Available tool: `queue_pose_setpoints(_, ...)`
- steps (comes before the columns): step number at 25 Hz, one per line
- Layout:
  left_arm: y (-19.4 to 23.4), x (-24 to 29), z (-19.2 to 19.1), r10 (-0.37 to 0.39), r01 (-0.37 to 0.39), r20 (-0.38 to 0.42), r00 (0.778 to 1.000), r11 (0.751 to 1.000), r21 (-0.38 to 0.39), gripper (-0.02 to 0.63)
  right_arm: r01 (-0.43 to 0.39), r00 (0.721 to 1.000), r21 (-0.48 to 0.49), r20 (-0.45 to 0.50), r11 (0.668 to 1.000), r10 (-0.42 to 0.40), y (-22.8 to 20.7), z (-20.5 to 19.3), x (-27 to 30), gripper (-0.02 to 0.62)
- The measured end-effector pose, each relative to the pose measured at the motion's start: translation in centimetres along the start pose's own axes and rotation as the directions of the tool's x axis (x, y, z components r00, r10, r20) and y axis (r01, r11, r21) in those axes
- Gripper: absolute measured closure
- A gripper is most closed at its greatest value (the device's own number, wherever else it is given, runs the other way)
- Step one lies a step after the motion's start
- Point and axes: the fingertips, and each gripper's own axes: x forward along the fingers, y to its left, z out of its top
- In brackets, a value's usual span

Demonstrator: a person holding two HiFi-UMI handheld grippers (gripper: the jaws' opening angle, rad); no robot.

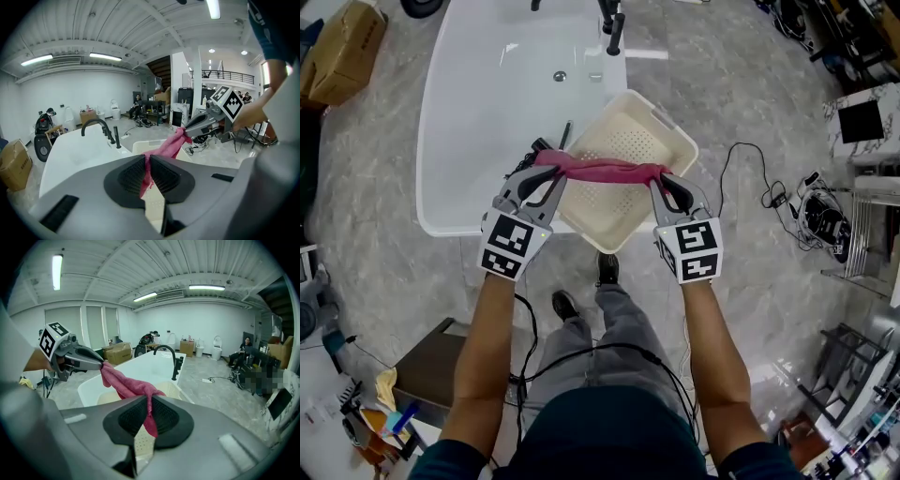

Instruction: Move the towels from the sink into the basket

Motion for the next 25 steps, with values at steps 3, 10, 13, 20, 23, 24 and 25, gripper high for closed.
queue_pose_setpoints(3,-0.1,0.9,-1.1,-0.006,0.006,-0.018,1.0,1.0,-0.008,0.569,-0.006,1.0,0.002,-0.021,1.0,0.006,-0.1,-1.2,0.8,0.557)
queue_pose_setpoints(10,-0.4,3.0,-3.2,-0.02,0.019,-0.053,0.998,1.0,-0.018,0.569,-0.009,0.998,0.008,-0.065,1.0,0.009,-0.8,-3.5,2.3,0.557)
queue_pose_setpoints(13,-0.5,3.5,-3.9,-0.024,0.023,-0.064,0.998,0.999,-0.024,0.569,-0.011,0.997,0.011,-0.076,1.0,0.012,-0.8,-4.1,2.7,0.557)
queue_pose_setpoints(20,-0.9,4.8,-5.4,-0.029,0.026,-0.088,0.996,0.999,-0.033,0.569,-0.015,0.995,0.018,-0.103,1.0,0.017,-1.1,-5.8,3.3,0.555)
queue_pose_setpoints(23,-1.0,5.1,-6.1,-0.028,0.025,-0.101,0.994,0.999,-0.038,0.568,-0.025,0.993,0.023,-0.117,0.999,0.027,-0.9,-6.6,3.5,0.554)
queue_pose_setpoints(24,-1.0,5.2,-6.2,-0.028,0.024,-0.104,0.994,0.999,-0.038,0.568,-0.028,0.992,0.023,-0.121,0.999,0.03,-0.8,-6.8,3.6,0.554)
queue_pose_setpoints(25,-1.0,5.2,-6.4,-0.028,0.024,-0.108,0.994,0.999,-0.037,0.568,-0.03,0.992,0.023,-0.124,0.999,0.032,-0.8,-7.0,3.7,0.554)
